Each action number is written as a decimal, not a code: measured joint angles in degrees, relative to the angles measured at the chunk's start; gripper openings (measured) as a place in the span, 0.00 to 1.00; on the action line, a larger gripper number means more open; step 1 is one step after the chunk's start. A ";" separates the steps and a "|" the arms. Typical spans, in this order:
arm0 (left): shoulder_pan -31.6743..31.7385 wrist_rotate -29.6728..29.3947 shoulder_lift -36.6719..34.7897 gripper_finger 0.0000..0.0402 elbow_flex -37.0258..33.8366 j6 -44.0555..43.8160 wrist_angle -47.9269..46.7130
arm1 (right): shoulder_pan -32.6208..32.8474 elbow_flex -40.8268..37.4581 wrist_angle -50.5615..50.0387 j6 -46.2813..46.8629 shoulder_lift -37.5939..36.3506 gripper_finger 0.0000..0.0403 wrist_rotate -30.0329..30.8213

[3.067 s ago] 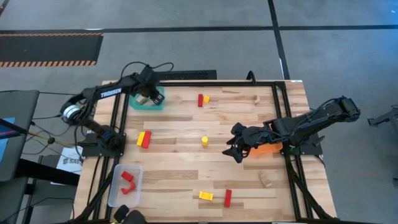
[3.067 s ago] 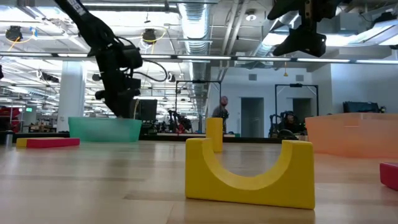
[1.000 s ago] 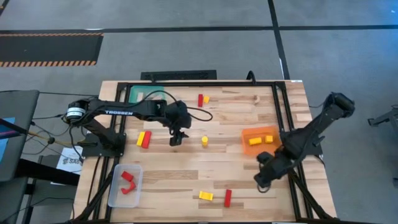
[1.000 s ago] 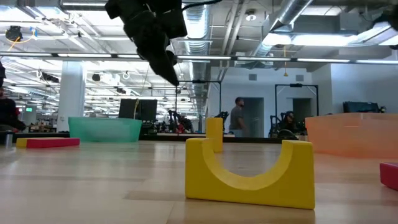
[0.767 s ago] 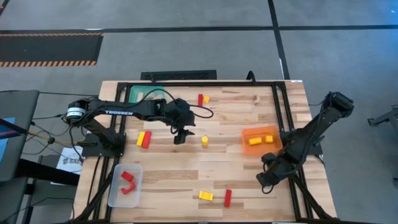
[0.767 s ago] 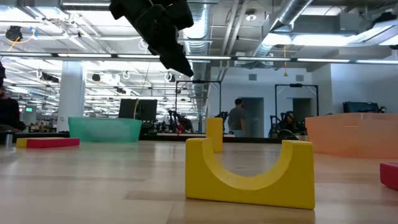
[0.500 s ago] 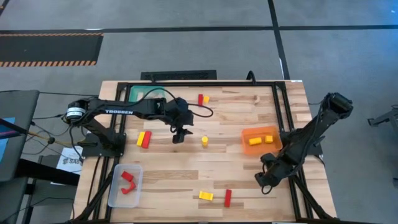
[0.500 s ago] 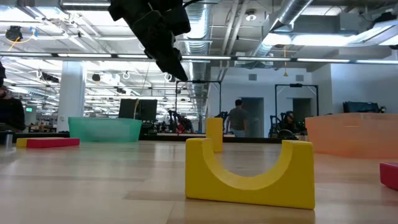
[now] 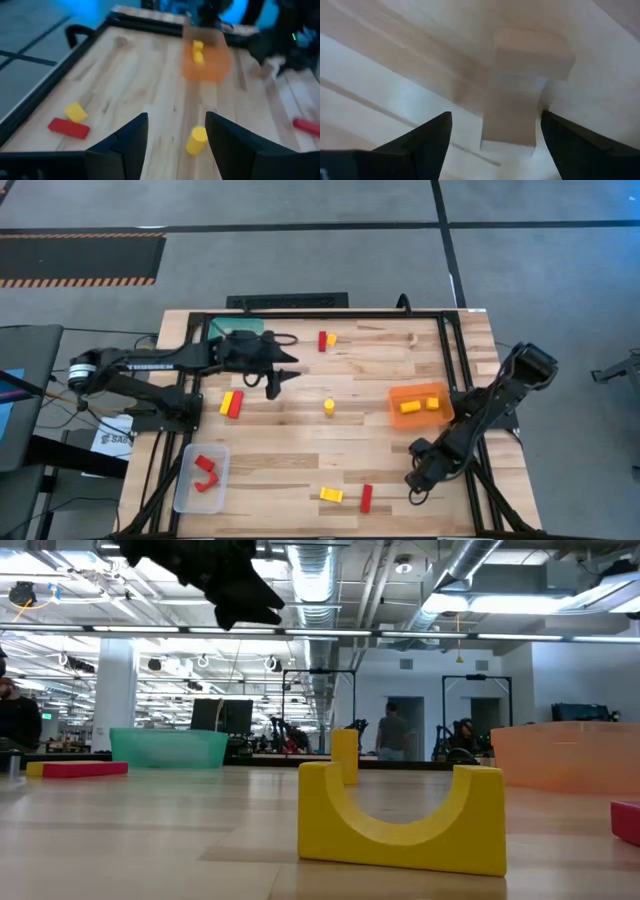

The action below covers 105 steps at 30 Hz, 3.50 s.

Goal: Sort & place blocks by color
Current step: Put the light brown block into the light blue bin

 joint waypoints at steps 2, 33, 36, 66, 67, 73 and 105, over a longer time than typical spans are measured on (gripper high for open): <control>0.06 -0.78 -1.18 0.46 -1.89 -1.51 2.02 | -0.06 0.12 0.53 -0.09 1.06 0.80 -0.98; 0.11 16.16 6.41 0.46 -2.29 -23.37 30.15 | -18.44 8.04 13.43 -52.20 -23.87 0.28 38.26; 0.11 17.87 11.12 0.46 -2.40 -32.75 36.07 | -23.25 8.04 19.19 -60.39 -23.84 0.28 35.22; -5.51 9.46 17.05 0.87 -2.35 -25.77 49.41 | -47.84 8.02 58.41 -71.60 -5.21 0.28 1.32; -5.45 8.76 17.05 0.86 -2.35 -25.79 49.41 | -48.14 8.02 59.23 -71.23 -4.60 0.28 0.78; -5.46 7.74 17.05 0.72 -2.35 -27.70 47.46 | -48.50 8.02 59.46 -70.64 -3.78 0.28 0.41; 29.53 -11.66 -4.49 0.25 -2.31 -21.04 -16.84 | -52.08 8.06 42.35 -63.93 -5.76 0.90 0.50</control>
